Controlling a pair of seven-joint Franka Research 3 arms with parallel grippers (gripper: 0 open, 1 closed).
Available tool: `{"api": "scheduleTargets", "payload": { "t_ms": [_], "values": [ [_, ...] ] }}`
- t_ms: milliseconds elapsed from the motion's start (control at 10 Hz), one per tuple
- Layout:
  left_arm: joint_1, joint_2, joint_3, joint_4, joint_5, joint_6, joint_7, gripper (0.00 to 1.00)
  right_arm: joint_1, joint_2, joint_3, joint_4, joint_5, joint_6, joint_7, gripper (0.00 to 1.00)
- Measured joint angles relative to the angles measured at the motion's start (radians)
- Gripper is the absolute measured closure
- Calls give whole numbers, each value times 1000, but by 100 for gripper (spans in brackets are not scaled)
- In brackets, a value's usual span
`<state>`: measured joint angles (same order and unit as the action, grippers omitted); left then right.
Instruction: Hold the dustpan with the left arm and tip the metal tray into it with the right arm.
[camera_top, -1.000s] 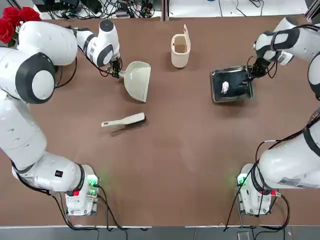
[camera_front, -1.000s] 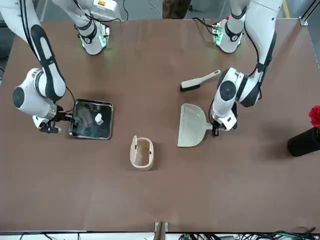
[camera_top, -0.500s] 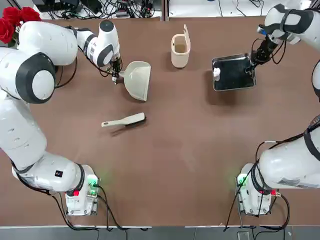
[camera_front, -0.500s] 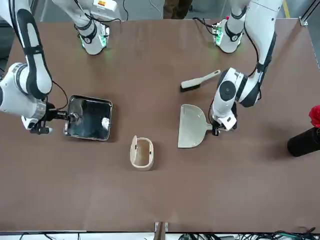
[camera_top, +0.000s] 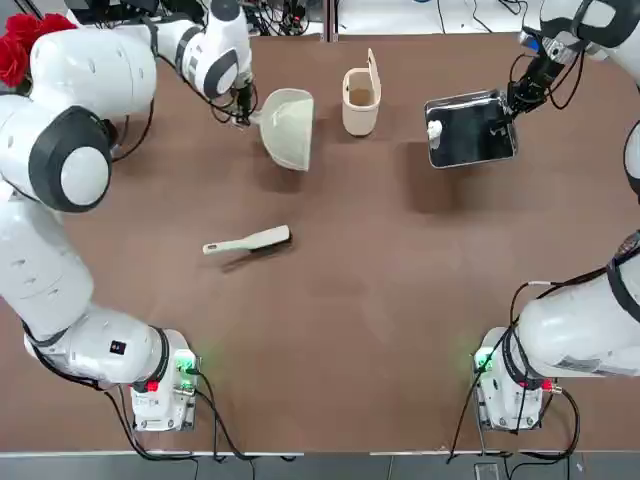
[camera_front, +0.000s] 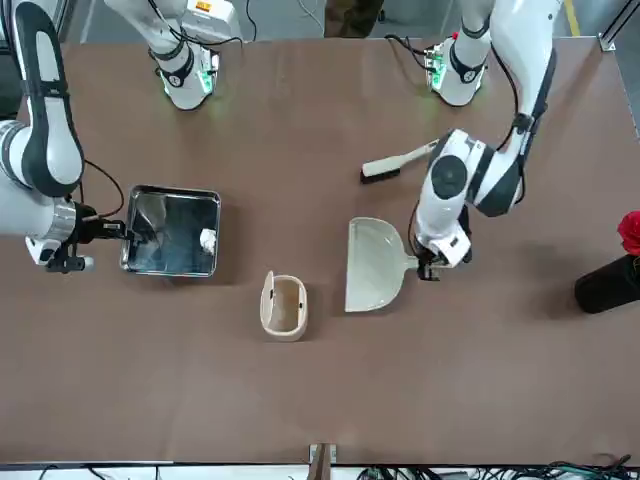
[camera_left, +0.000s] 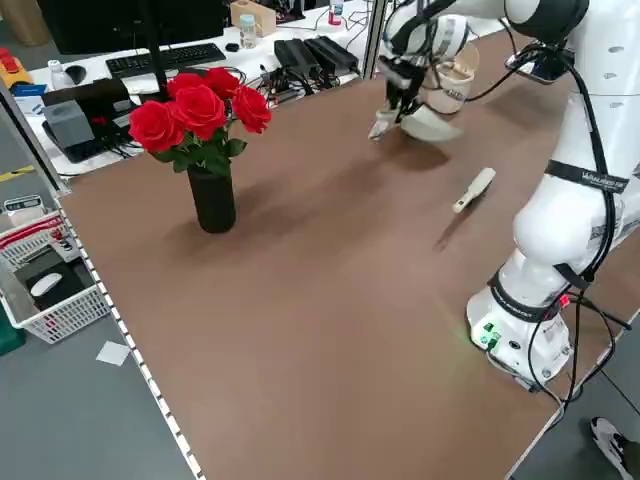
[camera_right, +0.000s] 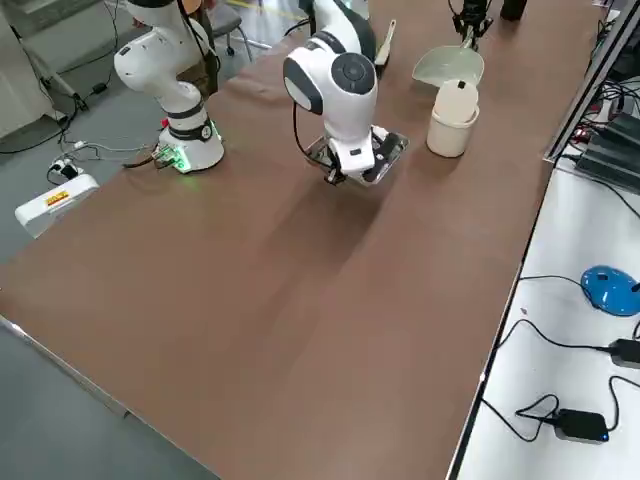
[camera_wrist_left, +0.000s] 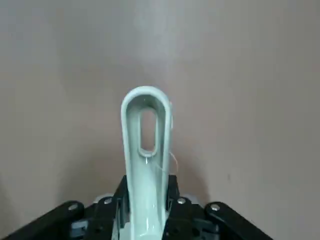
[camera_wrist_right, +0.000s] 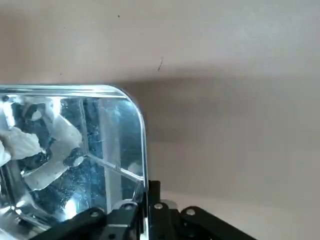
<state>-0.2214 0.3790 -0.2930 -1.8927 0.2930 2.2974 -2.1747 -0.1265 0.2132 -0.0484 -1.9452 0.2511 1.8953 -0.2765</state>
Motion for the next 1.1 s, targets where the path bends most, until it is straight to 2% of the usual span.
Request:
{"api": "scheduleTargets", "payload": {
  "t_ms": [200, 300, 500, 800, 1100],
  "values": [
    [-82, 9, -21, 44, -38, -58, -63, 67, 1, -7, 3, 41, 6, -79, -1, 95],
    [-136, 32, -20, 79, -61, -125, -83, 67, 3, -23, 11, 51, 8, -108, 4, 95],
    [-217, 97, -20, 152, -66, -201, -158, 67, 7, -69, 58, 53, 10, -138, 57, 95],
    [-274, 155, -20, 241, -68, -205, -252, 67, 16, -124, 202, 54, -13, -140, 244, 95],
    [-346, 202, -20, 314, -68, -210, -326, 67, 21, -132, 383, 84, -153, -134, 488, 95]
  ]
}}
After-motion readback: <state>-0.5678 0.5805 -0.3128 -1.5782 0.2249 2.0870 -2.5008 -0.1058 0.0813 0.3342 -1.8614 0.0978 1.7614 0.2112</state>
